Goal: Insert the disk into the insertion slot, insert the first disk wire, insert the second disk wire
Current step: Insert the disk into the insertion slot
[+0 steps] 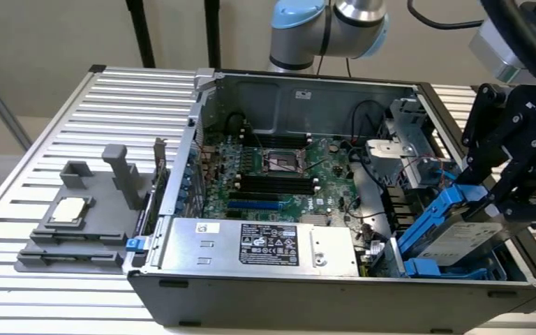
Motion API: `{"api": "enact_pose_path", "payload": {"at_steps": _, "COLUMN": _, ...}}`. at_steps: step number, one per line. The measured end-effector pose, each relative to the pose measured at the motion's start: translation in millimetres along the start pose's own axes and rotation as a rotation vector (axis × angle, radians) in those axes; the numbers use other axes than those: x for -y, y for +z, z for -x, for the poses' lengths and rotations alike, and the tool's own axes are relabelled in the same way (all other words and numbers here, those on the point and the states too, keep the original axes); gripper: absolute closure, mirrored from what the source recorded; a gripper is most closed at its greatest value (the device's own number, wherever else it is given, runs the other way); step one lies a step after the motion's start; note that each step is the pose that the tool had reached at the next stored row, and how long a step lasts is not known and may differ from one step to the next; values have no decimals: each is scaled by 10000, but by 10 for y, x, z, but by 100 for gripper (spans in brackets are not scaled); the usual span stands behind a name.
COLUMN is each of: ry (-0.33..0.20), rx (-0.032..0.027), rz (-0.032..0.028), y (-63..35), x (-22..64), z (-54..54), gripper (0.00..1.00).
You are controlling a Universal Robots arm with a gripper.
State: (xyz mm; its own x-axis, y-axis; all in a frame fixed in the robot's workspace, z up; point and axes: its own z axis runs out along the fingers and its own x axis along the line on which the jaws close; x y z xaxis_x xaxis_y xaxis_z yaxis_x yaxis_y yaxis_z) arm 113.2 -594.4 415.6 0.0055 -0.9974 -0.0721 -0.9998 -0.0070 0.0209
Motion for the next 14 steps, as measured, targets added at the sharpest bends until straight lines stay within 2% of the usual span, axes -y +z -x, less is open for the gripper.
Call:
{"api": "enact_pose_path", "payload": {"at_steps": 8, "ry": -2, "rx": 8, "rz": -23, "y": 112, "x": 2, "z": -8, "gripper": 62}}
{"api": "enact_pose_path", "payload": {"at_steps": 9, "ry": -3, "rx": 8, "rz": -30, "y": 113, "x": 2, "z": -8, "gripper": 68}}
{"api": "enact_pose_path", "payload": {"at_steps": 11, "ry": -7, "rx": 7, "rz": -50, "y": 113, "x": 2, "z": -9, "gripper": 68}}
{"api": "enact_pose_path", "payload": {"at_steps": 14, "ry": -36, "rx": 12, "rz": -113, "y": 115, "x": 1, "z": -9, "gripper": 68}}
